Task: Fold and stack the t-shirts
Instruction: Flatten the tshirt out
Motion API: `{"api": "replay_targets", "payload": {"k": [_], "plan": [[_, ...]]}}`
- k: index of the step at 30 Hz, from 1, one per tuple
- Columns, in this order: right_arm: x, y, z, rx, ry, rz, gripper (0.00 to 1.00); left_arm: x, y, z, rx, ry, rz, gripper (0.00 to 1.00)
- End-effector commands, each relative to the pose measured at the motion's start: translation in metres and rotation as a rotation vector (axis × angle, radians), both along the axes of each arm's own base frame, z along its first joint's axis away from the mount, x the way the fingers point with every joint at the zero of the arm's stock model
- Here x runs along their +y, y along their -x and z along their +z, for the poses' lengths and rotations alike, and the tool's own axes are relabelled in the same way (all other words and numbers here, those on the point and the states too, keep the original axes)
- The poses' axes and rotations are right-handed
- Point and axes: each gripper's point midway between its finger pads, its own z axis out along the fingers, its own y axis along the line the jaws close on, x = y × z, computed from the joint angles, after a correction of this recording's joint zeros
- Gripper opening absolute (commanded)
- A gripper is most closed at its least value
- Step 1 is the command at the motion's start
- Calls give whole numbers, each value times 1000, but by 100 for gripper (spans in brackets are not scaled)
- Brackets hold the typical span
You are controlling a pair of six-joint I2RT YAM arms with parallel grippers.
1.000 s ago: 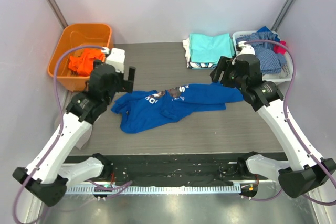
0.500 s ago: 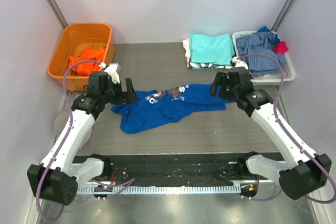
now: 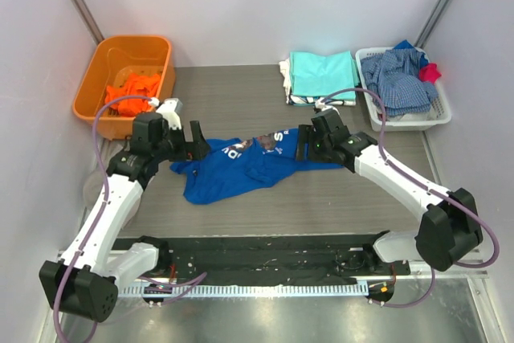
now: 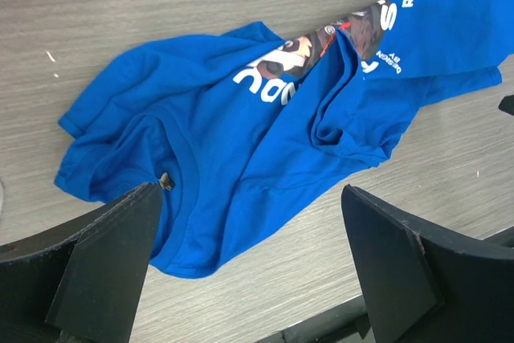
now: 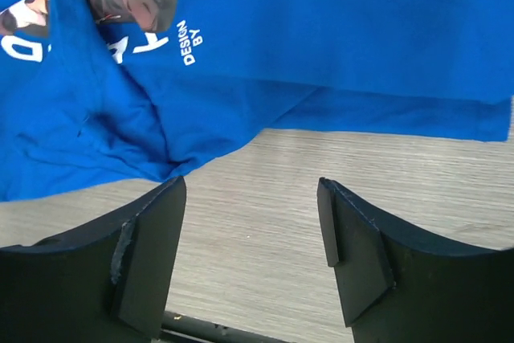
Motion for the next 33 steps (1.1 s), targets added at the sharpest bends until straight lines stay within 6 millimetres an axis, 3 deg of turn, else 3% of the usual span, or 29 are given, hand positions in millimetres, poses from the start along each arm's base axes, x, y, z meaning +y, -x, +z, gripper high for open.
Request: {"api": "replay_targets", "payload": {"k": [1,7,10,14,18,21,26,33], "plan": [[-14,-23,26,-111,15,-119,75,-7,-2,2,-19,55,-9,100],[-84,-17,-2,-34,15,-316,76,-19,1,-4,1,139,-26,100],[-94,-15,-8,-18,12,-322,75,-25,-1,-10,7,156,-30,100],[-94,-11,-12,-10,5,-317,75,-47,-7,-26,24,159,-47,100],[-93,-9,-12,-13,-2,-316,76,-90,-6,-45,50,112,-88,100],[-93,-10,-9,-20,-5,-310,75,-106,-11,-64,70,106,-64,98],[-94,-8,-5,-29,-5,-299,76,-109,-25,-96,112,49,-29,91],[-94,-6,-4,-29,-15,-295,76,-115,-33,-121,135,-15,-29,86]]}}
